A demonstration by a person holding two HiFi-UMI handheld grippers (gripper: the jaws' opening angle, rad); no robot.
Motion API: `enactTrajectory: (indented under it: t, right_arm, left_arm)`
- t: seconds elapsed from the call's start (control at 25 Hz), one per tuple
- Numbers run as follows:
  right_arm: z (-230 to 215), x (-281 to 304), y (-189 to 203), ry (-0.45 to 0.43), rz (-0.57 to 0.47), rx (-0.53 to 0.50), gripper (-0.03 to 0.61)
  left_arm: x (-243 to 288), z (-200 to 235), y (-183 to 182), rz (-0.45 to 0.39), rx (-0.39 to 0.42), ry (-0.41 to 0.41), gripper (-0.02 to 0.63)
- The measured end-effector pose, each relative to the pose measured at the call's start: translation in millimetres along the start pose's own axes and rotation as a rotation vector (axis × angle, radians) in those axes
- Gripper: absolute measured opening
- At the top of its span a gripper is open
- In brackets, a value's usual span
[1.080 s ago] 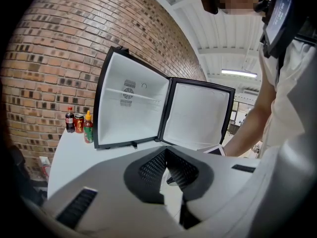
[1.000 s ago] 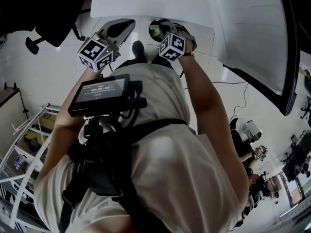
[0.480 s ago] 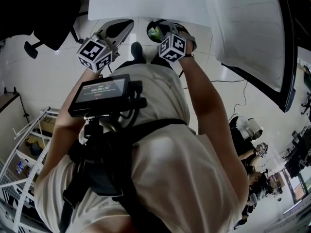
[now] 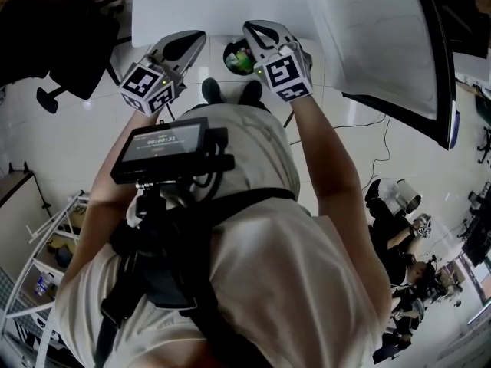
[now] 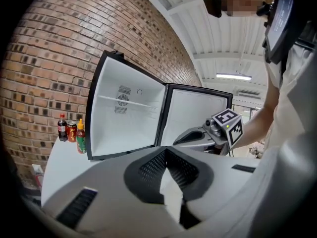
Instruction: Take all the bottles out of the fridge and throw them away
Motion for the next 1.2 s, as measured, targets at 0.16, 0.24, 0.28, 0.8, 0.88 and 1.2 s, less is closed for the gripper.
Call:
enactTrajectory:
  t: [0.16, 0.24, 0.28, 0.8, 0.88, 1.2]
  right_arm:
    - [1, -28, -52, 0.000, -0.142, 0.082, 0.005]
    - [2, -39, -70, -0.003, -0.194, 0.103, 0.005]
    - [2, -42, -77, -0.004, -0.216, 0.112, 0.005]
    - [6, -43, -73, -0.022, -0.257, 0.204, 0.005]
    - [6, -44, -75, -0.024, -0.267, 0.211, 0.003]
    - [1, -49, -86, -0.023, -0.303, 0.243, 0.003]
  left_arm:
    - [-1, 0, -18, -0.028, 0.012, 0.001, 0.011]
    - [0, 0, -25, -0.039, 0.019, 0.002, 0.012]
    - [1, 0, -28, -0.045, 0.021, 0.002, 0.011]
    - [7, -1, -37, -0.069, 0.031, 0.010, 0.011]
    - [7, 0, -38, -0.074, 0.033, 0.008, 0.011]
    - [8, 2, -42, -0.082, 0.043, 0.005, 0.011]
Point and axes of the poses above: the fingertips, and each gripper's own axes: x forward along the fingers, z to its left, y out of its underside, the point moved 2 cm from there along -x, backward along the fingers, and after that the axes turned 13 degrees about x, right-handed, at the moved point
